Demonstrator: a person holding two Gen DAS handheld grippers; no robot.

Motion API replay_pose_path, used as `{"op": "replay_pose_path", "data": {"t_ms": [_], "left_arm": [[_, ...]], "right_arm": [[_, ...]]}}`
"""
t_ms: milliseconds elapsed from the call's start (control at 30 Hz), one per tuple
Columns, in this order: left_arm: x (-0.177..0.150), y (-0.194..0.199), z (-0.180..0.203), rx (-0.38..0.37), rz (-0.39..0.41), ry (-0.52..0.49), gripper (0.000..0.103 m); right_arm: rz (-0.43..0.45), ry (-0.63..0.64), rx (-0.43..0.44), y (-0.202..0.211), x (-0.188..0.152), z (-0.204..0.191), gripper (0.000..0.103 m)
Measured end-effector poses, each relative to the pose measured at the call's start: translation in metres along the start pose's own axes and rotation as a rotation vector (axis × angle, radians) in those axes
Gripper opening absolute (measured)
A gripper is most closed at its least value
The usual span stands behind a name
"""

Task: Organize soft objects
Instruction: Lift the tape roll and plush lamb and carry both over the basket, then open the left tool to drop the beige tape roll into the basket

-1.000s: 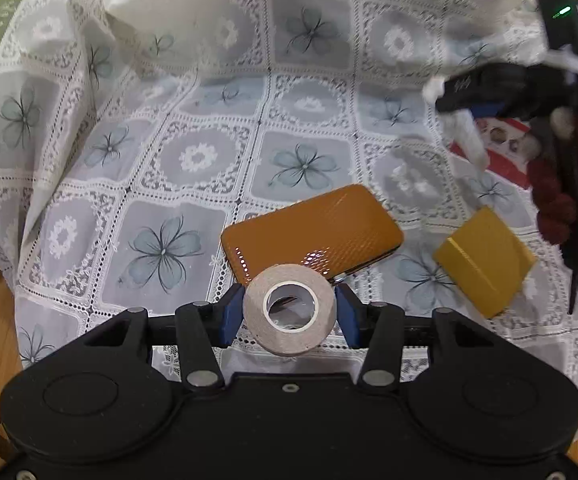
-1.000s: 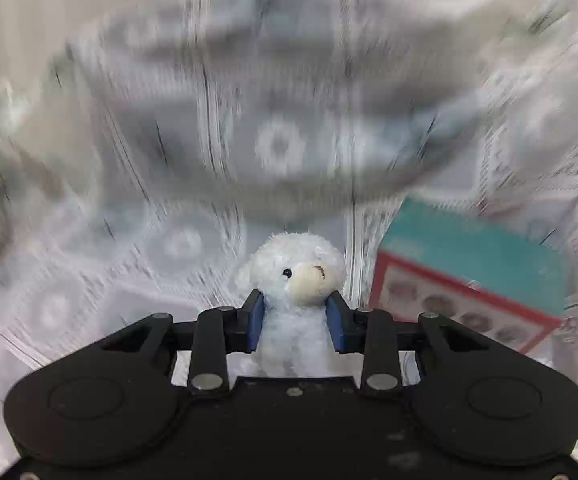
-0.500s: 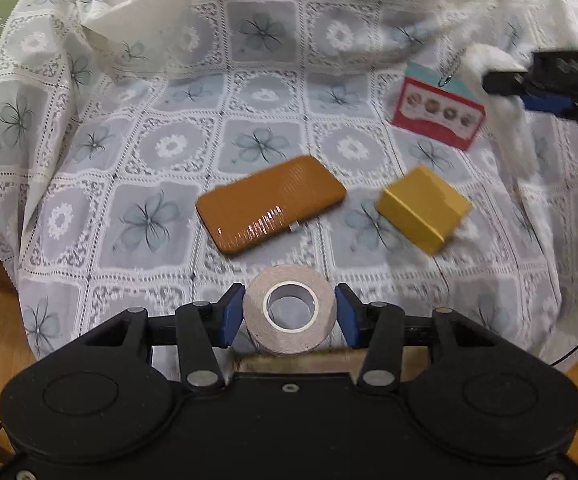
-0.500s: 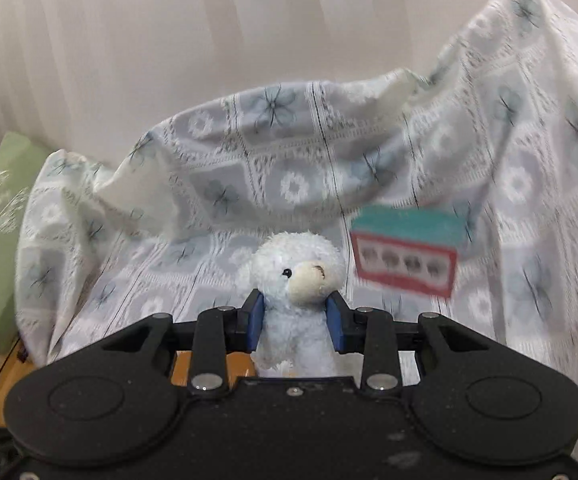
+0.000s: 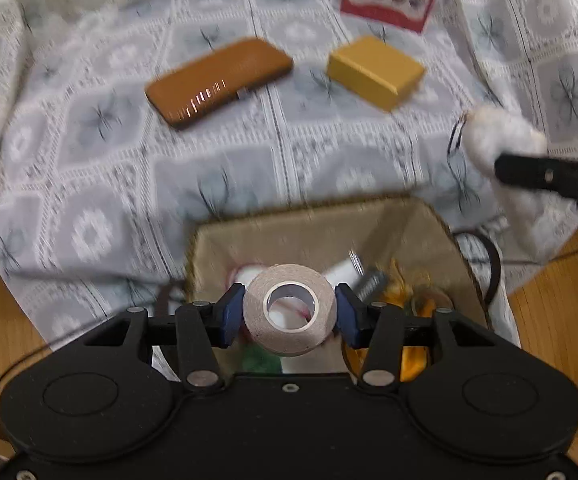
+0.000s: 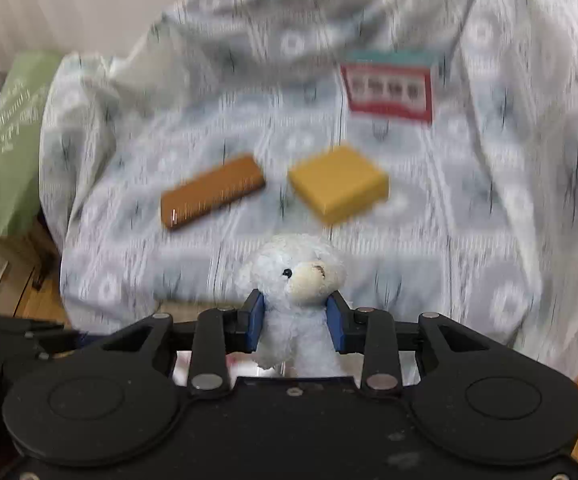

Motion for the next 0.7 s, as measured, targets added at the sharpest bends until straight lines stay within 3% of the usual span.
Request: {"op": "replay_pose_path", "data": {"t_ms": [133,300,400,500,700], "left_arm": [[-0.007,-0.005,0.001,-0.029,-0.029,0.023,0.048],[0.007,-0.004,-0.002,-0.037,0.002,0.045,0.048],[0.019,-0.003,0.001,-0.049,0.029,0.037,0.05],[0.025,-0.001,0.005,-0.058,0.054,0.019,0.062],[0.02,-0.003,0.0,-0.044,0.047,0.018,0.062]], "right_arm": [[-0.097,-0.017,0.024,-0.005,-0.022,-0.01,0.033],[-0.166,-0.013,0.011,-0.016,-0.031,-0.018,0.033],[-0.185,-0.028,-0.006,-0.02,-0.032,-0.019,0.033],[-0.197,-0.037,-0.013,-0.022,-0.029,-0.019,0.033],[-0.205,-0.023,-0.001,-0.02,-0.024,-0.026,0.033]]}}
Point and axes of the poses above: each gripper's, at about its wrist camera, not at the fingertips, and y roughly against the way its jaws point, z to its right, x to its top, the point moved 7 cm from there along -y, roughly the way its jaws point, and after that the axes turned 4 degrees about y, right-handed, at the moved point
